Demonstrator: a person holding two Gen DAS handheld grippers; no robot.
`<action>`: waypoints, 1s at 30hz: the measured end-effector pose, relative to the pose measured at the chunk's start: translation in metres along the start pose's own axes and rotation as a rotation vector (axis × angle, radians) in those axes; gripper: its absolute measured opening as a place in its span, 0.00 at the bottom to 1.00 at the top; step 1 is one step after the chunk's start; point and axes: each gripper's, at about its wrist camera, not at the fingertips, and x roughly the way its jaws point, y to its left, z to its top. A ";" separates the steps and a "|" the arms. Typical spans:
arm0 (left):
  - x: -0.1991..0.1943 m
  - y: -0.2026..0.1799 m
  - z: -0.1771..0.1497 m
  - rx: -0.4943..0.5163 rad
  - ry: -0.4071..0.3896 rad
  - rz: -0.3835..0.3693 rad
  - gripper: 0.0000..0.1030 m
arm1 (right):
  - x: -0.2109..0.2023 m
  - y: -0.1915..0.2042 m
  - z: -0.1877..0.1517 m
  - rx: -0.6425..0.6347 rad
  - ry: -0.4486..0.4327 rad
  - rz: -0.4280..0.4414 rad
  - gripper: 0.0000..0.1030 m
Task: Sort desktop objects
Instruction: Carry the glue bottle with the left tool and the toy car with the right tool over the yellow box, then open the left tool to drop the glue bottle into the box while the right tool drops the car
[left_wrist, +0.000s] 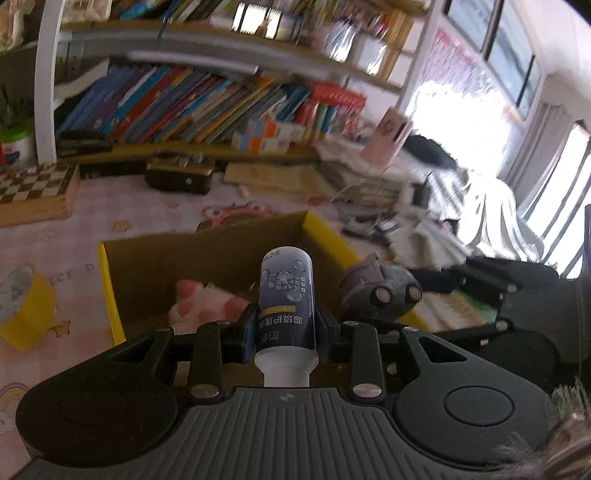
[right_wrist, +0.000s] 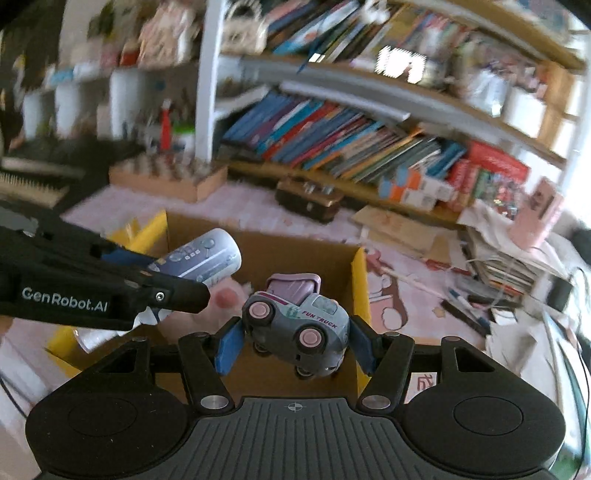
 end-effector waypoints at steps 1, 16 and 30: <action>0.007 0.002 -0.002 0.007 0.019 0.011 0.29 | 0.008 0.001 0.001 -0.020 0.022 0.014 0.60; 0.051 0.004 -0.018 0.102 0.212 0.065 0.29 | 0.084 0.022 0.002 -0.368 0.261 0.116 0.60; 0.048 -0.002 -0.023 0.116 0.204 0.120 0.37 | 0.090 0.031 0.000 -0.487 0.280 0.166 0.61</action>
